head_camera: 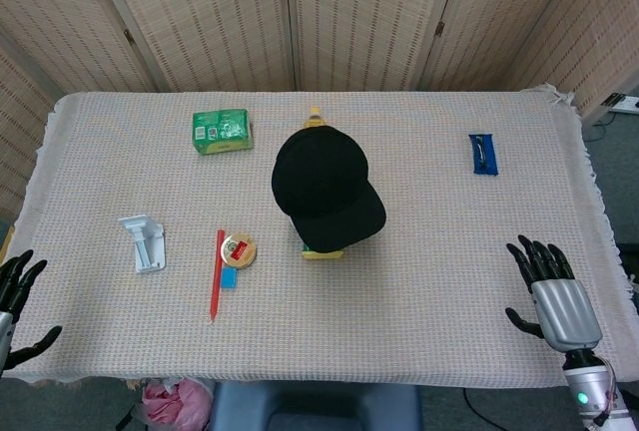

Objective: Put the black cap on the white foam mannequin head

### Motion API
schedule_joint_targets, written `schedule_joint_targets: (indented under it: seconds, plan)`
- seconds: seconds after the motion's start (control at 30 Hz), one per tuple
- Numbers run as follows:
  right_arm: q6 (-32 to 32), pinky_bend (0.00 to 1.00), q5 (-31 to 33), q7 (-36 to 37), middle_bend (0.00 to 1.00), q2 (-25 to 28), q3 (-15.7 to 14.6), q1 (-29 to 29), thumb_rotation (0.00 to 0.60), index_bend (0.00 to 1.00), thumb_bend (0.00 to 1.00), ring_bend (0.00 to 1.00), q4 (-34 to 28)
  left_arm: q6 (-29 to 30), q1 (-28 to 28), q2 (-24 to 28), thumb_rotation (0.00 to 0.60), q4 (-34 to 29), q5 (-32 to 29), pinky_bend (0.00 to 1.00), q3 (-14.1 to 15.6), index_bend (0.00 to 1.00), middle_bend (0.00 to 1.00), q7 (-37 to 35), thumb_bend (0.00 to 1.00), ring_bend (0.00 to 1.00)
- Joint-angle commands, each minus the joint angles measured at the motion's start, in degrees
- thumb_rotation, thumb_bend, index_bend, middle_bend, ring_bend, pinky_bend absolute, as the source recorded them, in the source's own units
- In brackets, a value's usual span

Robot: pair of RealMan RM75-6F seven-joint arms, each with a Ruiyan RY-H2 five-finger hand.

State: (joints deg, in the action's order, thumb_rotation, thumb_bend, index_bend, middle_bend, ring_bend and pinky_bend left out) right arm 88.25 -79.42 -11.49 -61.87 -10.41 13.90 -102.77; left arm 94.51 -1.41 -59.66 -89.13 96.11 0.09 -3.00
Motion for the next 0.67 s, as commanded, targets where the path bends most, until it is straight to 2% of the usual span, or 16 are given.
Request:
schedule_joint_targets:
  seconds: [0.03, 0.23, 0.67]
  plan:
    - [-1.10, 0.00, -1.27, 4.55, 0.00, 1.59, -0.14, -2.33, 0.600, 0.00, 0.14, 0.00, 3.29, -1.10, 0.07, -1.60, 0.600, -1.47, -0.97, 0.15, -0.07, 0.04, 0.00, 3.41, 0.22, 0.00]
    - [-0.78, 0.00, -3.48, 8.26, 0.00, 1.94, 1.10, -4.02, 0.600, 0.00, 0.15, 0.00, 5.57, -2.16, 0.16, -2.23, 0.600, -1.93, -2.87, 0.15, -0.34, 0.04, 0.00, 5.43, 0.22, 0.00]
    - [-2.35, 0.00, -4.60, 7.80, 0.00, 2.54, 3.46, -6.17, 0.600, 0.00, 0.15, 0.00, 5.15, -2.44, 0.19, -2.17, 0.600, -1.99, -3.29, 0.15, -0.36, 0.04, 0.00, 5.66, 0.22, 0.00]
